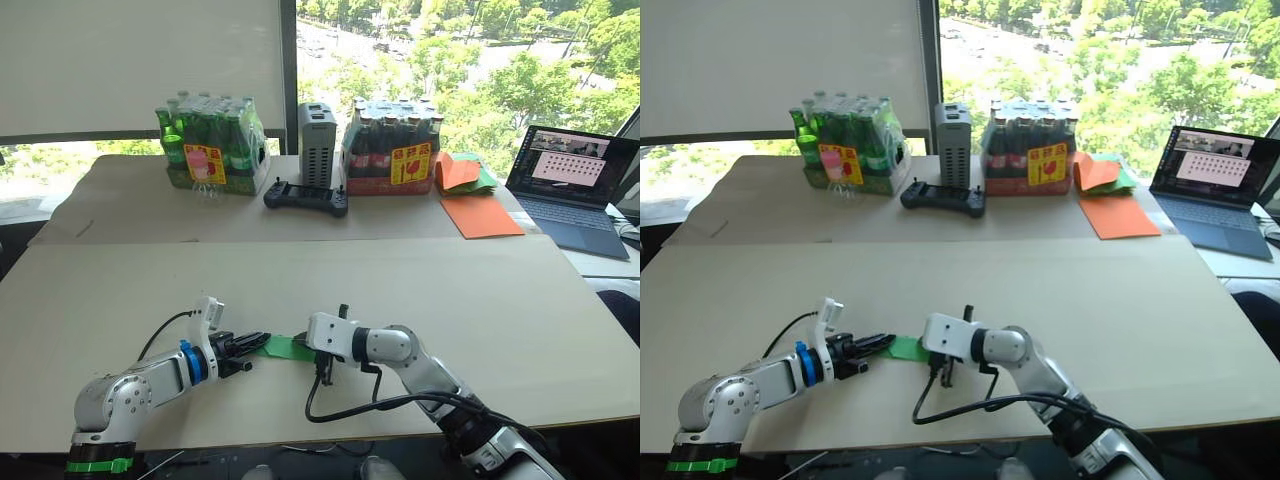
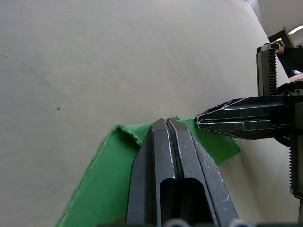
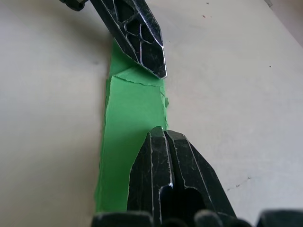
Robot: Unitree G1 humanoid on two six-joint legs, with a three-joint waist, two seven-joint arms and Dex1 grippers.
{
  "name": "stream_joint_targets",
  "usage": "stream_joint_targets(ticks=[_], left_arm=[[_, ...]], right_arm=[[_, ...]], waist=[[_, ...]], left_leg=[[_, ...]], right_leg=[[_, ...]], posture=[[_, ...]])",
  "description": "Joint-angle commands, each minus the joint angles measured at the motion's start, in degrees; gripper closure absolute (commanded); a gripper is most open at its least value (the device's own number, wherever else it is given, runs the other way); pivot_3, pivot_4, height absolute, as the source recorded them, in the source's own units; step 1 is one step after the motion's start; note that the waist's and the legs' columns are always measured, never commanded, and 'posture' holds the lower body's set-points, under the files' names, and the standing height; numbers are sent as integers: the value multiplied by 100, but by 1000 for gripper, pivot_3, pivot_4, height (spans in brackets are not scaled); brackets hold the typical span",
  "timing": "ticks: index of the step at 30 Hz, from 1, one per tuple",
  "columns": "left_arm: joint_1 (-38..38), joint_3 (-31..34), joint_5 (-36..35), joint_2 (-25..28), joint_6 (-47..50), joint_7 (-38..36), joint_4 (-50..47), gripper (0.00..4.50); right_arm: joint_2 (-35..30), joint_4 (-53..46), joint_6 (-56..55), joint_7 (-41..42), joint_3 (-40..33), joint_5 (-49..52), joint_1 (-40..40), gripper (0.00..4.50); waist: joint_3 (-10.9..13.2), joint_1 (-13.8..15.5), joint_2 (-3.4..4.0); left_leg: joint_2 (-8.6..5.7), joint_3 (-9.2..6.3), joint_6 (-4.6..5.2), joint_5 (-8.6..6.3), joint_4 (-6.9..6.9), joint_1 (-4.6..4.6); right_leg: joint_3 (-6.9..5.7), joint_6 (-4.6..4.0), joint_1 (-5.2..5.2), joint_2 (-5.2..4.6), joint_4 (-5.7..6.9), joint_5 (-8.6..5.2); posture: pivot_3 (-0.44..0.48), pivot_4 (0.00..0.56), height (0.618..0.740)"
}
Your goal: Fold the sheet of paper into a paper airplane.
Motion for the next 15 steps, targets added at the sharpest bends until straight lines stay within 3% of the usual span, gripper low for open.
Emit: stream_joint_targets(ticks=[1, 15], left_arm=[[15, 81, -59, 18, 18, -6, -117, 4500], [-109, 32, -52, -84, 32, 51, -88, 4500]], right_arm=[[-218, 226, 159, 97, -42, -113, 179, 4467], [-67, 200, 69, 221, 1, -36, 110, 4467]], waist=[[-1, 2, -1], [-1, 2, -2]], left_leg=[[0, 0, 0, 0, 0, 1], [1, 0, 0, 0, 0, 2]], right_leg=[[0, 0, 1, 0, 0, 0], [0, 0, 2, 1, 1, 0]], posture=[[0, 150, 727], [0, 150, 727]])
